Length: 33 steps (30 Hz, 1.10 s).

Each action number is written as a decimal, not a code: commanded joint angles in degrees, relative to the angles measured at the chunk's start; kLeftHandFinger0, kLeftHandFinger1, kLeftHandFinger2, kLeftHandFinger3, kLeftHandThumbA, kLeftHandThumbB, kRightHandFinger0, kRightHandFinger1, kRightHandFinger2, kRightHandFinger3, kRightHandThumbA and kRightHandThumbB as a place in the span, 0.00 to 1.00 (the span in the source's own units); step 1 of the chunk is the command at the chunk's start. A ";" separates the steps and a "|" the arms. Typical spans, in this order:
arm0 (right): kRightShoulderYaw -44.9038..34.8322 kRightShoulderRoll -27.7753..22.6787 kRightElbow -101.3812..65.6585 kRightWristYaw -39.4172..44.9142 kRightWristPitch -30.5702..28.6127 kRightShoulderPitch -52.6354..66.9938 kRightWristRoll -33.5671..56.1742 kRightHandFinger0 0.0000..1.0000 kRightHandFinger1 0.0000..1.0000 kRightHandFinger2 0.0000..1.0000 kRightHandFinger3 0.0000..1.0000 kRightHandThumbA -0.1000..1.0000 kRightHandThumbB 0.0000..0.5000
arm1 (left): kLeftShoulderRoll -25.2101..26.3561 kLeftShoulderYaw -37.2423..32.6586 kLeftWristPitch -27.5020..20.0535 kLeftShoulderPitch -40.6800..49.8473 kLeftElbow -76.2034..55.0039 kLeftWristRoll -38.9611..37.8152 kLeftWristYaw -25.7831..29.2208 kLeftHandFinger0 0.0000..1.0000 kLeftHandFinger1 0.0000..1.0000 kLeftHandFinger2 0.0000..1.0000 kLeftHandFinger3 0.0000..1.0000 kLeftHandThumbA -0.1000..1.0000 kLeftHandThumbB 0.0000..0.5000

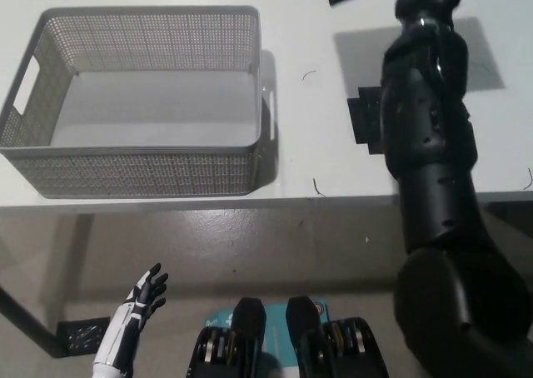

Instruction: A notebook is kept standing on the table on the right hand side and a container is kept on the left hand side and the robot uses its right hand to grab the notebook and places it in the container

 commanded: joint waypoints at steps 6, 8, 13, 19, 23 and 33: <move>11.54 6.26 5.32 1.76 -1.03 -9.36 -3.70 0.00 0.25 0.69 0.71 0.00 0.17 | 0.46 -0.16 -4.73 -0.63 0.41 0.71 0.16 1.00 1.00 1.00 1.00 1.00 0.31; 13.88 6.93 9.30 2.29 -2.86 -9.76 -5.55 0.00 0.29 0.74 0.79 0.00 0.17 | 0.43 -0.21 -4.85 -0.40 0.13 0.79 0.12 1.00 1.00 1.00 1.00 1.00 0.29; 20.22 7.93 20.43 1.25 -6.20 -12.66 -10.48 0.00 0.29 0.72 0.81 0.00 0.20 | 0.62 -0.36 -4.63 -0.57 -0.02 0.90 -0.25 1.00 1.00 1.00 1.00 1.00 0.27; 27.45 8.68 26.30 0.00 -2.54 -15.38 -15.72 0.09 0.35 0.75 0.77 0.12 0.37 | 0.52 -0.47 -3.75 -0.77 -0.16 0.18 -0.89 1.00 1.00 1.00 1.00 1.00 0.26; 31.55 7.06 26.33 13.04 -3.68 -14.03 -15.26 1.00 1.00 1.00 1.00 0.75 0.91 | 0.75 -0.52 -2.92 -0.45 -1.06 0.27 -1.17 1.00 1.00 1.00 1.00 1.00 0.27; 35.60 3.48 25.11 14.76 -4.16 -13.24 -18.82 1.00 1.00 1.00 1.00 0.99 1.00 | 0.69 -0.52 -3.18 -0.32 -1.16 1.68 -0.44 1.00 1.00 1.00 1.00 1.00 0.27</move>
